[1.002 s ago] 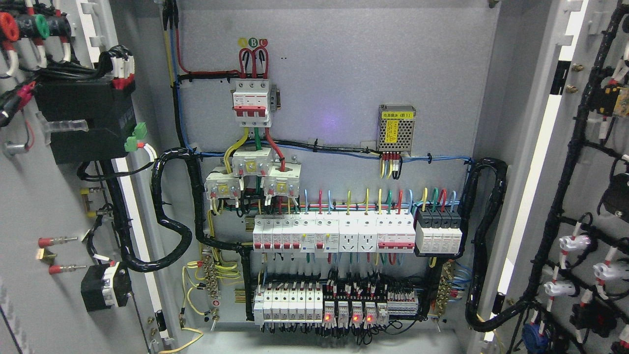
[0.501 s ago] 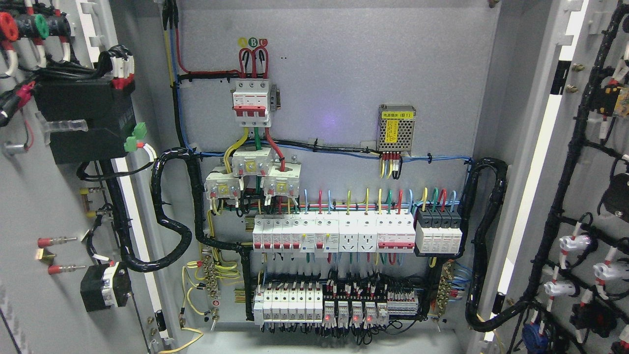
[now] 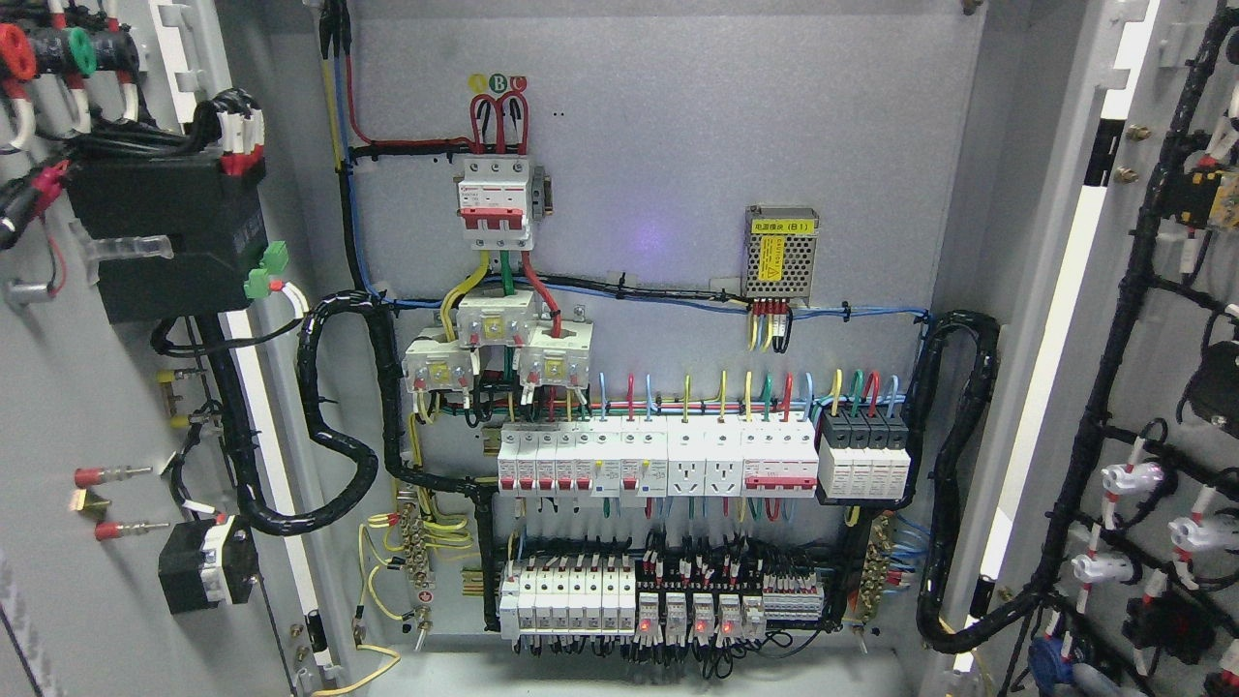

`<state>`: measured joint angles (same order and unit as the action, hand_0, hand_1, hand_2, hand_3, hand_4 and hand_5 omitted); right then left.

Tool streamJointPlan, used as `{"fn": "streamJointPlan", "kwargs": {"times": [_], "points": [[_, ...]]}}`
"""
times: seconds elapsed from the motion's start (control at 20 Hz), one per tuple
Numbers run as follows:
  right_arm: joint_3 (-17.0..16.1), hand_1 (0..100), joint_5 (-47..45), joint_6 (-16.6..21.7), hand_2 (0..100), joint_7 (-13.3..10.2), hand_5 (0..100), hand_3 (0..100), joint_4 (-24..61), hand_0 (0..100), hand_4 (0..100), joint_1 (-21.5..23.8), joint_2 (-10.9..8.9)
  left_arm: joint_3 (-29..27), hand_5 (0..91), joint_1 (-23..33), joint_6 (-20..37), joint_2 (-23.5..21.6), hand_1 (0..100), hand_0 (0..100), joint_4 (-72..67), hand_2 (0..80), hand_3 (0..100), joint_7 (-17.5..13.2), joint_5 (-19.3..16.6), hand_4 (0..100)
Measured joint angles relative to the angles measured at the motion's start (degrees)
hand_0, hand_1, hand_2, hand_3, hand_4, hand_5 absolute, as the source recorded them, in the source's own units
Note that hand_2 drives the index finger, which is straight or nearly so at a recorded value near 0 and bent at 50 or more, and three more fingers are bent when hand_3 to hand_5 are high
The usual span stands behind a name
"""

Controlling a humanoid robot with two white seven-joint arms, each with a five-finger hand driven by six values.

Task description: Open door with both hands

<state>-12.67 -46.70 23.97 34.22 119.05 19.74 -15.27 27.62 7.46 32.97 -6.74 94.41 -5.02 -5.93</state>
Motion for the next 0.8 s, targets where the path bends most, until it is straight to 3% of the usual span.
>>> {"fn": "streamJointPlan", "kwargs": {"times": [0.1,0.25,0.8], "points": [[-1.17,0,-0.43,-0.13,0,-0.03,0,0,0.01,0,0,-0.17,-0.2,-1.49,0.0,-1.62,5.99,0.71,0,0,2.76,0.0,0,0.09,-0.12,0],[-2.59,0,-0.83,-0.22,0,-0.07,0,0,-0.04,0,0,-0.34,-0.43,-4.14,0.0,-4.07,9.99,1.53,0,0,6.35,0.0,0,0.2,-0.23,0],[-6.18,0,-1.7,-0.4,0,-0.09,0,0,-1.33,0,0,-0.53,-0.85,-17.38,0.0,-5.6,11.27,3.03,0,0,14.36,0.0,0,0.41,-0.24,0]]}}
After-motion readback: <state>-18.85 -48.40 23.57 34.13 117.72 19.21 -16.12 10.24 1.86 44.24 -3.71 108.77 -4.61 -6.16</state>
